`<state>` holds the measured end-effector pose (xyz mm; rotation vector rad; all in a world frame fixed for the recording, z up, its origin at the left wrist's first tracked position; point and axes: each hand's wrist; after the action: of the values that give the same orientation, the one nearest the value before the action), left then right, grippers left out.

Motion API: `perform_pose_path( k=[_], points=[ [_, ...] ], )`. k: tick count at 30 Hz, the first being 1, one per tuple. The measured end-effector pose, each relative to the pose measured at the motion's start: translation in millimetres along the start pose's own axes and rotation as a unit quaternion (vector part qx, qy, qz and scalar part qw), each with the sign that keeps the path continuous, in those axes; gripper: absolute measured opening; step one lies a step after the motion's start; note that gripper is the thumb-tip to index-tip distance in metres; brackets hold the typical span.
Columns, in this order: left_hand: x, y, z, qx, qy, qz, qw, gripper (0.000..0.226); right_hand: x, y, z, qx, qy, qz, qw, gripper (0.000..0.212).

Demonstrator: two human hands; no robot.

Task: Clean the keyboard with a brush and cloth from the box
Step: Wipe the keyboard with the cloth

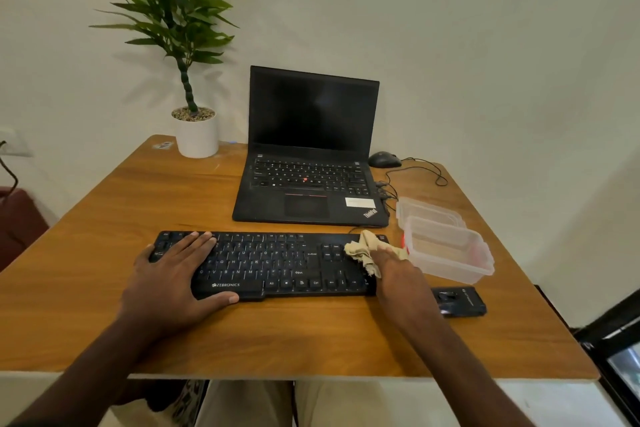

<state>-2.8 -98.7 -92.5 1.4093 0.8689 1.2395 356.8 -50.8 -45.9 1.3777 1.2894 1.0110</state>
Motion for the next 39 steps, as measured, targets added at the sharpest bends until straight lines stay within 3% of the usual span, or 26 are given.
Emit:
perform_pose_path(
  k=[6,22,25,27,29,30,31,32,35,37,39],
  points=[
    [-0.2,-3.2,0.4,-0.005,-0.001,0.017,1.0,0.117,-41.0,-1.2,-1.0,0.037,-0.043,-0.001,0.998,0.063],
    [1.7,-2.7,-0.7,0.008,-0.001,0.006,1.0,0.117,-70.5,-35.0,-28.5,0.216,0.072,-0.04,0.973,0.063],
    [2.3,-1.1,1.4,0.004,0.0,0.003,1.0,0.118,-74.9,-28.1,-39.0,0.376,0.069,-0.108,0.918,0.047],
    [2.8,-0.2,2.2,0.0,0.003,-0.009,1.0,0.121,-71.7,-21.0,-46.0,0.528,-0.015,-0.2,0.825,0.029],
    [2.7,0.4,2.3,0.001,0.004,-0.017,1.0,0.122,-62.2,-18.4,-45.7,0.672,-0.112,-0.247,0.689,0.033],
    [2.3,0.4,1.4,-0.001,0.005,-0.018,1.0,0.122,-58.7,-15.5,-44.3,0.715,-0.141,-0.234,0.643,0.034],
    [2.2,0.3,0.7,-0.003,0.005,-0.018,1.0,0.122,-56.9,-12.1,-42.4,0.73,-0.147,-0.195,0.638,0.03],
    [2.4,-0.6,-0.1,-0.003,0.004,-0.014,1.0,0.121,-56.1,-7.5,-40.3,0.717,-0.132,-0.136,0.67,0.026],
    [2.2,-4.8,-2.7,0.0,-0.005,0.006,1.0,0.117,-59.5,0.0,-34.2,0.554,-0.03,0.057,0.83,0.041],
    [1.7,-7.2,-3.8,0.005,-0.009,0.011,1.0,0.116,-61.4,-11.4,-37.0,0.429,0.004,0.062,0.901,0.045],
    [1.7,-8.2,-3.5,0.009,-0.011,0.016,1.0,0.116,-65.2,-29.8,-47.7,0.336,0.016,-0.016,0.942,0.048]
  ],
)
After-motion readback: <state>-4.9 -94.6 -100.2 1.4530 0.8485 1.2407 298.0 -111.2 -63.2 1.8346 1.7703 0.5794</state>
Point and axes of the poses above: each hand's wrist, its own x-axis towards the middle knuckle, its own y-axis out of the back of the hand, z = x × y, and after that the axes turned 13 degrees about -y, right-handed
